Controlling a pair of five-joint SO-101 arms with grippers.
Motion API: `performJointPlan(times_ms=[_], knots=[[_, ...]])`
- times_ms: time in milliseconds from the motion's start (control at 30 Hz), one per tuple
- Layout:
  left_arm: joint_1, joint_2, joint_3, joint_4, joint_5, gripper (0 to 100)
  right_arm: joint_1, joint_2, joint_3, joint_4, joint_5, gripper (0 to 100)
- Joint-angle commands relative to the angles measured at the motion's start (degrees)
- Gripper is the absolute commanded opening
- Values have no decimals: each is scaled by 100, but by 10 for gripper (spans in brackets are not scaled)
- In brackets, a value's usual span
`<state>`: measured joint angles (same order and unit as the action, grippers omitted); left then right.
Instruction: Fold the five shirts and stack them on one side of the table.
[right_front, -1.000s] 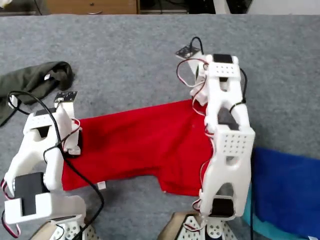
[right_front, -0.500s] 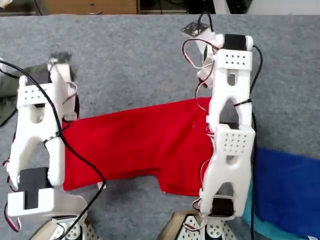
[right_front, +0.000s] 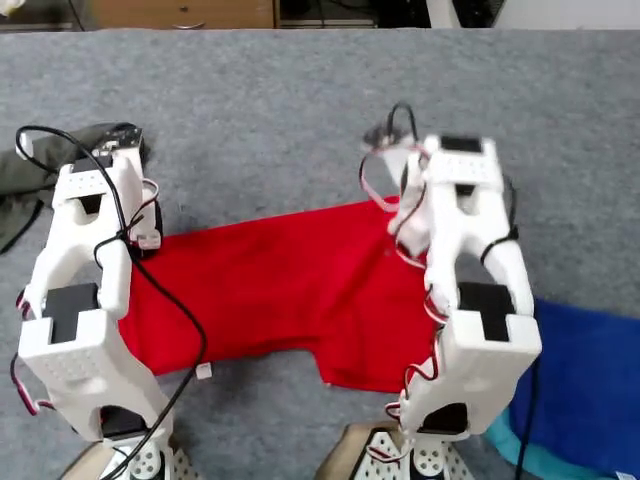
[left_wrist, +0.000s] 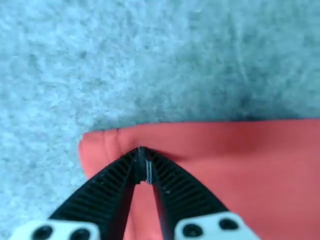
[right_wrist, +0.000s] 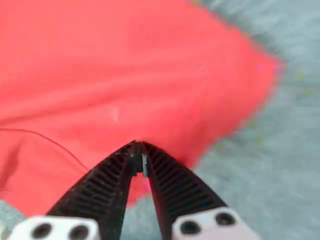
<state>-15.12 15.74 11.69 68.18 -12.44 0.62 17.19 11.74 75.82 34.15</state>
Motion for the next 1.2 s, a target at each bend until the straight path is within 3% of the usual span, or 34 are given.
performJointPlan(times_ms=[0,200,600,767,1033,1167], knots=[[-105,4,-26,-264,18,19,48,-145,523,-721,-35,4],[-387,4,53,-369,-9,19,505,523,-13,-598,18,4],[-563,13,44,-413,-18,19,875,514,-295,-132,387,4],[-290,-101,-35,-193,-88,19,312,-145,-664,747,369,4],[132,-1305,-967,1433,-158,19,-435,-2352,-453,1626,396,4],[826,-2229,229,1829,-466,19,-734,-2941,549,1512,352,4]])
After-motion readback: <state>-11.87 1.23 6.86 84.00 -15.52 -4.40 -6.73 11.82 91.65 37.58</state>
